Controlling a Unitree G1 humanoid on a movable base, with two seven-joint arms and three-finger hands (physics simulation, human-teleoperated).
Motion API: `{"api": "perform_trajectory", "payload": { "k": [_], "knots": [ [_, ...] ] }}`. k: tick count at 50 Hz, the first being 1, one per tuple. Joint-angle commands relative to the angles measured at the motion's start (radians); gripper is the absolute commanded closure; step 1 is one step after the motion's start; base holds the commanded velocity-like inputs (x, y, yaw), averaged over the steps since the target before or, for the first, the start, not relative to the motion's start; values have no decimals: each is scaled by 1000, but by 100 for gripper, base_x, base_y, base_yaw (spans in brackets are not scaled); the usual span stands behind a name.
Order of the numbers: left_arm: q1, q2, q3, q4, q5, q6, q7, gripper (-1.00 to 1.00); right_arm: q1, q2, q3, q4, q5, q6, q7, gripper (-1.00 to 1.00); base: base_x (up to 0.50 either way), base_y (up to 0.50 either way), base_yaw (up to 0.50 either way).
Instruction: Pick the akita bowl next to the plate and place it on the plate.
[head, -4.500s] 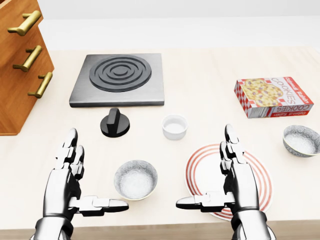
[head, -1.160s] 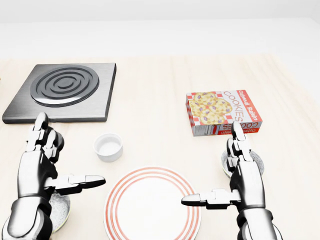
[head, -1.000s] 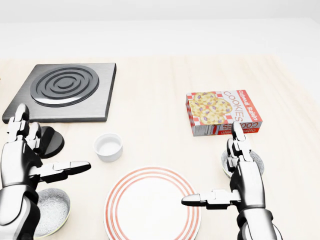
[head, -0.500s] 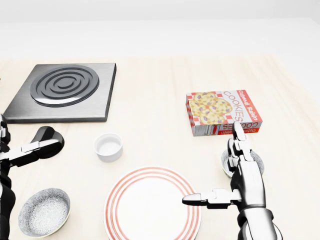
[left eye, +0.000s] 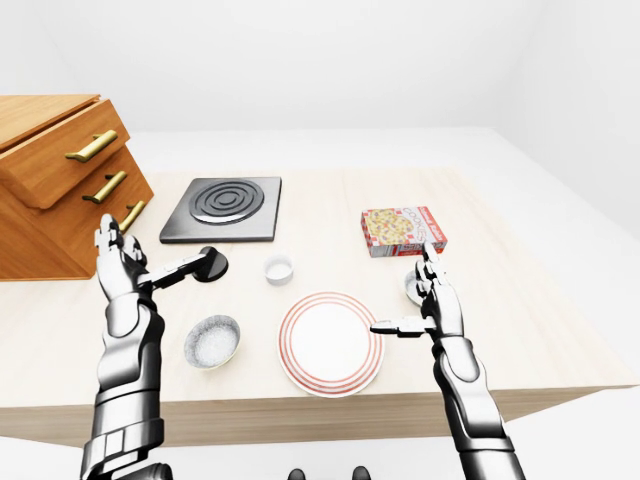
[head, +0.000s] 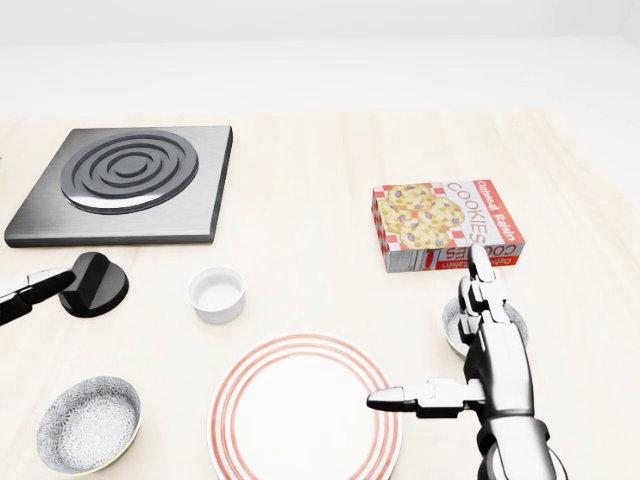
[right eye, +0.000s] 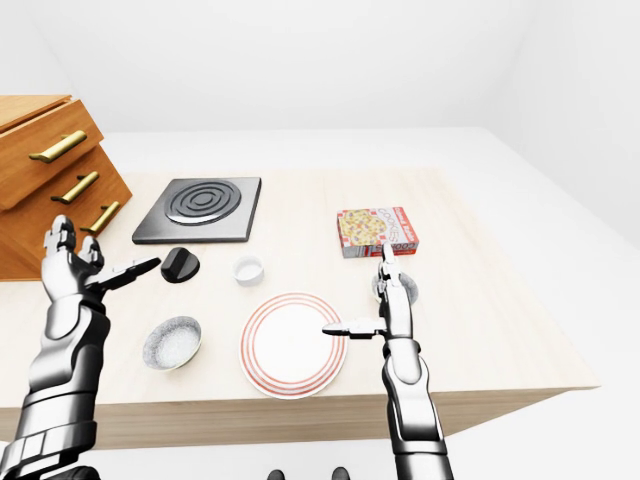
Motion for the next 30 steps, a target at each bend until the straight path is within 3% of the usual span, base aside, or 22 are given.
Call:
{"api": "perform_trajectory", "payload": {
  "k": [1, 3, 4, 6, 7, 8, 10, 11, 12, 14, 15, 16, 17, 18, 19, 20, 22, 23, 24, 27, 28, 30],
  "knots": [
    [3, 10, 8, 17, -10, -12, 4, -100, 9, 1, 3, -5, -8, -6, -3, -100, 0, 0, 0],
    [2, 8, 5, 35, -6, -26, 0, -100, 8, 1, 2, -5, -10, -5, -5, -100, 0, 0, 0],
    [-2, 6, 3, 69, -3, -50, -7, -100, 4, 0, 1, 17, -14, -21, -8, -100, 0, 0, 0],
    [-12, 9, 0, 113, -2, -75, -12, -100, 0, -1, 0, 28, -15, -28, -9, -100, 0, 0, 0],
    [-12, 9, -3, 114, -3, -75, -10, -100, 0, -1, -1, 29, -16, -29, -10, -100, 0, 0, 0],
    [-2, 8, -5, 86, -5, -54, -2, -100, 0, -1, -1, 31, -16, -31, -11, -100, 0, 0, 0],
    [-10, 8, -6, 132, -3, -87, -14, -100, 1, -1, 1, 37, -21, -36, -13, -100, 0, 0, 0],
    [-11, 8, -7, 134, -3, -88, -14, -100, 1, -1, 1, 37, -21, -37, -13, -100, 0, 0, 0],
    [-5, 9, -8, 110, -6, -70, -8, -100, 3, 0, 4, 37, -24, -39, -14, -100, 0, 0, 0],
    [-3, 9, -7, 103, -6, -65, -7, -100, 4, 1, 5, 33, -25, -37, -15, -100, 0, 0, 0],
    [-12, 9, -7, 141, -3, -91, -15, -100, 3, 1, 4, 37, -28, -45, -17, -100, 0, 0, 0],
    [0, 8, -9, 97, -7, -60, -3, -100, 6, 2, 3, 15, -30, -39, -23, -100, 0, 0, 0],
    [1, 9, -6, 92, -9, -54, -3, -100, 8, 2, 1, -15, -38, -27, -36, -100, 0, 0, 0],
    [-2, 9, -5, 104, -8, -61, -6, -100, 12, 3, 0, -45, -35, -5, -36, -100, 0, 0, 0],
    [-11, 9, -5, 143, -6, -87, -14, -100, 16, 1, 1, -87, -47, 24, -43, -100, 0, 0, 0],
    [-15, 10, -6, 164, -6, -102, -18, -100, 18, -1, 2, -110, -56, 34, -45, -100, 0, 0, 0],
    [-7, 10, -10, 139, -10, -83, -11, -100, 34, 3, 10, -211, -66, 100, -38, -100, 0, 0, 0],
    [-10, 9, -11, 151, -9, -92, -14, -100, 50, 3, 23, -289, -85, 103, -31, -100, 0, 0, 0],
    [0, 9, -11, 113, -12, -64, -5, -100, 60, 5, 28, -343, -98, 103, -28, -100, 0, 0, 0],
    [0, 7, -9, 114, -9, -64, -7, -100, 76, 10, 42, -455, -116, 103, -4, -100, 0, 0, 0],
    [-11, 8, -8, 163, -5, -99, -19, -100, 93, 7, 59, -516, -130, 103, 16, -100, 0, 0, 0],
    [-18, 11, -10, 187, -6, -115, -22, -100, 100, 7, 66, -540, -153, 103, 21, -100, 0, 0, 0]
  ]
}}
